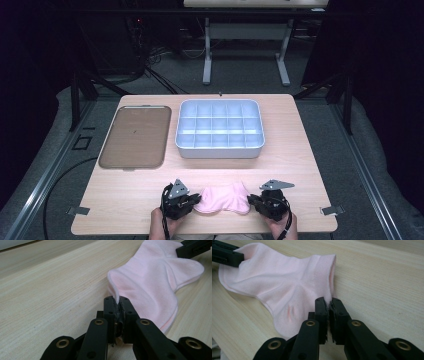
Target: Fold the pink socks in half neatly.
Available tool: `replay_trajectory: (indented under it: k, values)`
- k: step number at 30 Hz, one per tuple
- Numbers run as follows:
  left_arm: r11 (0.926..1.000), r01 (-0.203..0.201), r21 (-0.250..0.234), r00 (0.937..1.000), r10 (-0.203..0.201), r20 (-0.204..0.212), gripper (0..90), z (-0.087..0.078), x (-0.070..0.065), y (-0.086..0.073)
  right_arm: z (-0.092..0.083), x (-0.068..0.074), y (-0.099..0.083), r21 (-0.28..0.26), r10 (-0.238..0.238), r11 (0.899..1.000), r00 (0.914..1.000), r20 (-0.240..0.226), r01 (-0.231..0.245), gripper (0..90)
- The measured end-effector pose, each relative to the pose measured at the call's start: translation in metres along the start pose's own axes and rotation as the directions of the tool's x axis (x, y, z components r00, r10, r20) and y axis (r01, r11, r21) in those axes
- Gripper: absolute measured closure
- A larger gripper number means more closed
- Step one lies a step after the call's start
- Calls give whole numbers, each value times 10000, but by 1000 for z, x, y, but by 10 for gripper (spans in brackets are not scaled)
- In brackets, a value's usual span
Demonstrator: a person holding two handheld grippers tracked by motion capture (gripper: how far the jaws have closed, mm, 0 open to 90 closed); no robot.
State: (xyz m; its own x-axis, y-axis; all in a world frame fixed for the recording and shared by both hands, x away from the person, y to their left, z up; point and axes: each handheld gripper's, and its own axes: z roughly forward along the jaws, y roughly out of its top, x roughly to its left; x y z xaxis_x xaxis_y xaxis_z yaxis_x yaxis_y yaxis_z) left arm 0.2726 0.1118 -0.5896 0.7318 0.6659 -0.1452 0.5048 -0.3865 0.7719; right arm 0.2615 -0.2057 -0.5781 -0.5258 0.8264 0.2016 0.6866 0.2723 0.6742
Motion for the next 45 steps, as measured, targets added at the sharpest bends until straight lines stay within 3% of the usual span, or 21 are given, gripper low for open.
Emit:
replay_trajectory:
  k: [8, 20, 26, 35, 45]
  values:
    - [10000, 55, -10, 10000, -55, 39, 850, 0, 1, 0, -6, 1, 0, 59, 62, 10000, 10000, -5, -62, 852]
    - [10000, 24, -12, 10000, -24, 7, 849, 0, 0, 0, -14, 7, 4, -553, -209, 9983, 9991, -370, 188, 851]
    - [9999, 136, -30, 9999, -136, 1, 850, 1, 1, 0, -12, 4, 0, -730, -39, 9973, 9977, -675, -10, 851]
    - [9997, 231, -27, 9997, -230, 56, 854, 0, 2, 0, -23, 14, 4, -771, -329, 9966, 9986, -421, 296, 851]
    - [9995, 320, -32, 9994, -320, 119, 853, 0, 3, 0, -26, 20, 12, -923, -490, 9948, 9969, -610, 433, 851]
